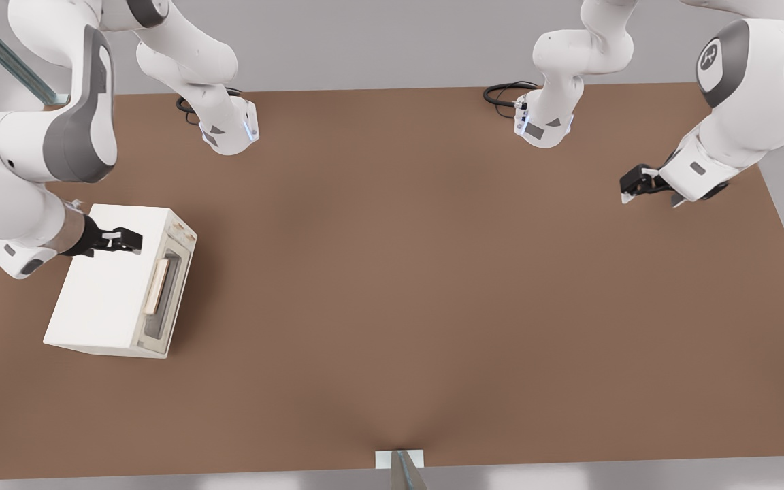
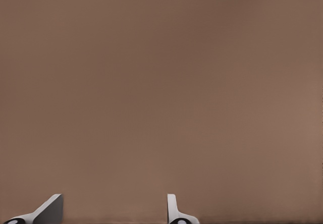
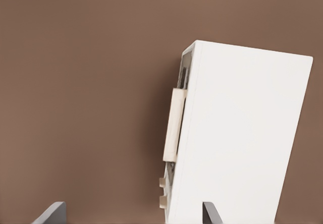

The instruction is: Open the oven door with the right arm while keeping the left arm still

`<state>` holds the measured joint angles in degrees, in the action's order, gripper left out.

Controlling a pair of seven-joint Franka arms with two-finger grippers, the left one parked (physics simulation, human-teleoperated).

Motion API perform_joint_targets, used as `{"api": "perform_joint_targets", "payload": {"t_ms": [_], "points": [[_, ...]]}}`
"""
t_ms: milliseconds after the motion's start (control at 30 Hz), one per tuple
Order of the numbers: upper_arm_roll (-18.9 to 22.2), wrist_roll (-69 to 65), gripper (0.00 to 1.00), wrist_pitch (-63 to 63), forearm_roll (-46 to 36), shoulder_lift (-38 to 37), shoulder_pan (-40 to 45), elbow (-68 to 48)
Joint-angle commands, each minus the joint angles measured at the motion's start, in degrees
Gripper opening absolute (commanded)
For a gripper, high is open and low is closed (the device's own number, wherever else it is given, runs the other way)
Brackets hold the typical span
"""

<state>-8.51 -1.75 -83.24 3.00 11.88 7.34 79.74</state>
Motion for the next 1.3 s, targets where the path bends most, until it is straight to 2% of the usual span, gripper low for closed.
{"api": "perform_joint_targets", "payload": {"t_ms": [0,100,133,167,200,267,367,433,500,633,1067,1267], "points": [[-0.01,-1.85,1.0,0.28,-0.19,-0.1,-0.05,-0.02],[-0.1,-2.03,1.0,0.45,0.87,-0.28,-0.92,1.2],[-0.45,-2.03,1.0,0.45,4.98,0.25,-4.42,4.01],[-0.54,-1.85,0.94,0.28,8.77,0.6,-7.07,6.29],[-0.54,-1.94,0.22,0.36,8.87,2.44,-7.6,6.57],[-0.54,-1.5,0.21,0.19,10.7,4.64,-9.79,6.48],[-0.54,4.65,0.21,0.63,19.41,8.51,-13.84,7.97],[-0.54,6.94,0.21,-0.07,27.67,8.68,-14.46,12.02],[-0.45,7.99,0.21,-0.08,32.42,8.68,-14.11,13.95],[-0.19,15.2,0.21,0.1,38.31,11.76,-14.63,15.18],[-0.36,20.03,0.21,-0.34,39.1,19.41,-14.9,10.17],[-0.1,20.03,0.21,0.28,38.75,19.67,-14.28,10.52]]}}
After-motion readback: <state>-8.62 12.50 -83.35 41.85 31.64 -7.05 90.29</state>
